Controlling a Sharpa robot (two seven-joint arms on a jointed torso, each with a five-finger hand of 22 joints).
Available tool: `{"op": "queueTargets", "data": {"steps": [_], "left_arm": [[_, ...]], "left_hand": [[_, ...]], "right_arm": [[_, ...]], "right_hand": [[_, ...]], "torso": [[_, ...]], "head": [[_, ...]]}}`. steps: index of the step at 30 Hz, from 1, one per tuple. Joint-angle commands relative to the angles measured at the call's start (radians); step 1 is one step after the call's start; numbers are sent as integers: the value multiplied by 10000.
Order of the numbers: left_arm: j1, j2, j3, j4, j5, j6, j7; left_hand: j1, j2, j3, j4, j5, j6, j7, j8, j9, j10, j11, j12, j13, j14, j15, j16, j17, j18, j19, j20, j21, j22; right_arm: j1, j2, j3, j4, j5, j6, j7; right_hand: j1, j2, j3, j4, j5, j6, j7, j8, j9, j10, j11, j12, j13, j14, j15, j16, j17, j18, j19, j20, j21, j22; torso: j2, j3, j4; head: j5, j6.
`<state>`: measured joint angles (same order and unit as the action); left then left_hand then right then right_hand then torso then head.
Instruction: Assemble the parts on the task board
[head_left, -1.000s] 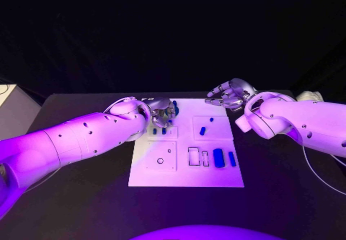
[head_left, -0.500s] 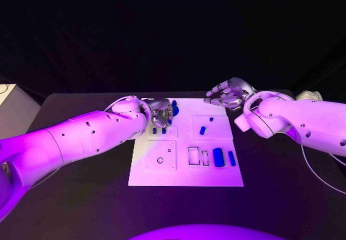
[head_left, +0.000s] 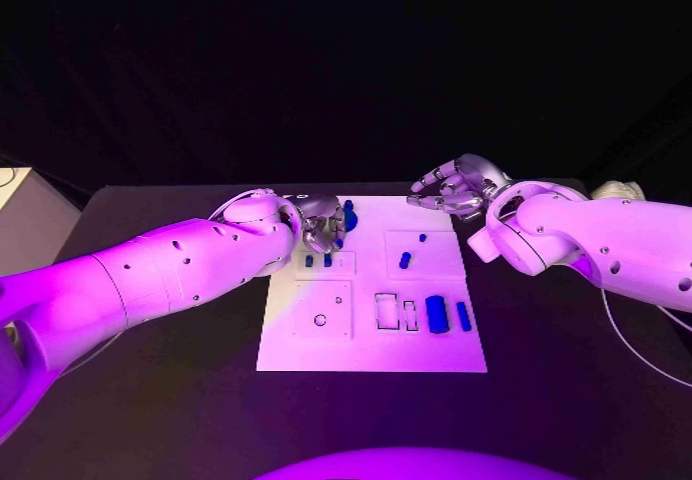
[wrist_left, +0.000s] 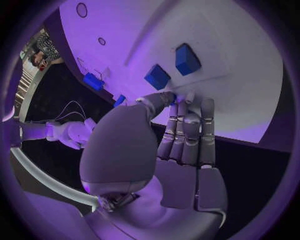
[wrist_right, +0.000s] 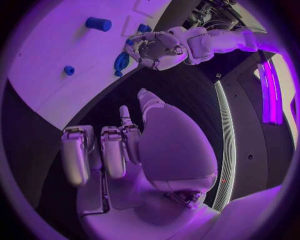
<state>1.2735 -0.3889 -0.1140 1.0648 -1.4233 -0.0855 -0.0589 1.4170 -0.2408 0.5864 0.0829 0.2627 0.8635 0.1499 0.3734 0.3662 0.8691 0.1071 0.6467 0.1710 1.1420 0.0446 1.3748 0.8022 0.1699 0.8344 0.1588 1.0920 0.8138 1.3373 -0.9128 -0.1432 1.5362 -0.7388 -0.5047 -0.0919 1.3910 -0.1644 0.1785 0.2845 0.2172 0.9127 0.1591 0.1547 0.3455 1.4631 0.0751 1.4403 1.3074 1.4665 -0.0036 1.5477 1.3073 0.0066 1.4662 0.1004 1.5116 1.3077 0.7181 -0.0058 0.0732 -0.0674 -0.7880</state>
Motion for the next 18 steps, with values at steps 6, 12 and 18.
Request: {"op": "queueTargets", "data": {"steps": [6, 12, 18], "left_arm": [[-36, 55, -23, 10, 147, 278, 139], [-37, 69, -23, 23, 196, 326, 197], [-37, 77, -23, 28, 212, 377, 215]], "left_hand": [[-154, -37, 34, -98, -60, -94, 54, -283, -88, 118, 37, -359, -190, 57, 26, 105, -138, 135, 6, -68, 82, 32], [-260, -134, -22, -113, -66, -224, 20, -483, -145, 112, 110, -678, -344, -12, 88, 112, -319, 129, -16, -28, 67, 32], [-287, -127, -35, -115, -64, -191, 22, -521, -149, 94, 141, -834, -417, -60, 116, 110, -429, 130, -25, -3, 54, 27]], "right_arm": [[-6, 17, 1, 4, -137, 68, 93], [-8, 20, 1, 3, -146, 71, 88], [-11, 28, 1, -2, -148, 78, 86]], "right_hand": [[-29, 34, 40, 3, 39, 62, 4, 19, -11, -17, 0, -11, 1496, 890, 38, -41, 2022, 94, 759, 26, -24, 2222], [-29, 34, 40, 3, 39, 62, 4, 19, -11, -17, 0, -11, 1496, 890, 38, -41, 2022, 94, 759, 26, -24, 2222], [-29, 34, 40, 3, 39, 62, 4, 19, -11, -17, 0, -11, 1496, 890, 38, -41, 2022, 94, 759, 26, -24, 2222]], "torso": [[11, 3, 2], [2, 4, 2], [-1, 6, -2]], "head": [[-21, -10], [-26, -34], [-26, -48]]}}
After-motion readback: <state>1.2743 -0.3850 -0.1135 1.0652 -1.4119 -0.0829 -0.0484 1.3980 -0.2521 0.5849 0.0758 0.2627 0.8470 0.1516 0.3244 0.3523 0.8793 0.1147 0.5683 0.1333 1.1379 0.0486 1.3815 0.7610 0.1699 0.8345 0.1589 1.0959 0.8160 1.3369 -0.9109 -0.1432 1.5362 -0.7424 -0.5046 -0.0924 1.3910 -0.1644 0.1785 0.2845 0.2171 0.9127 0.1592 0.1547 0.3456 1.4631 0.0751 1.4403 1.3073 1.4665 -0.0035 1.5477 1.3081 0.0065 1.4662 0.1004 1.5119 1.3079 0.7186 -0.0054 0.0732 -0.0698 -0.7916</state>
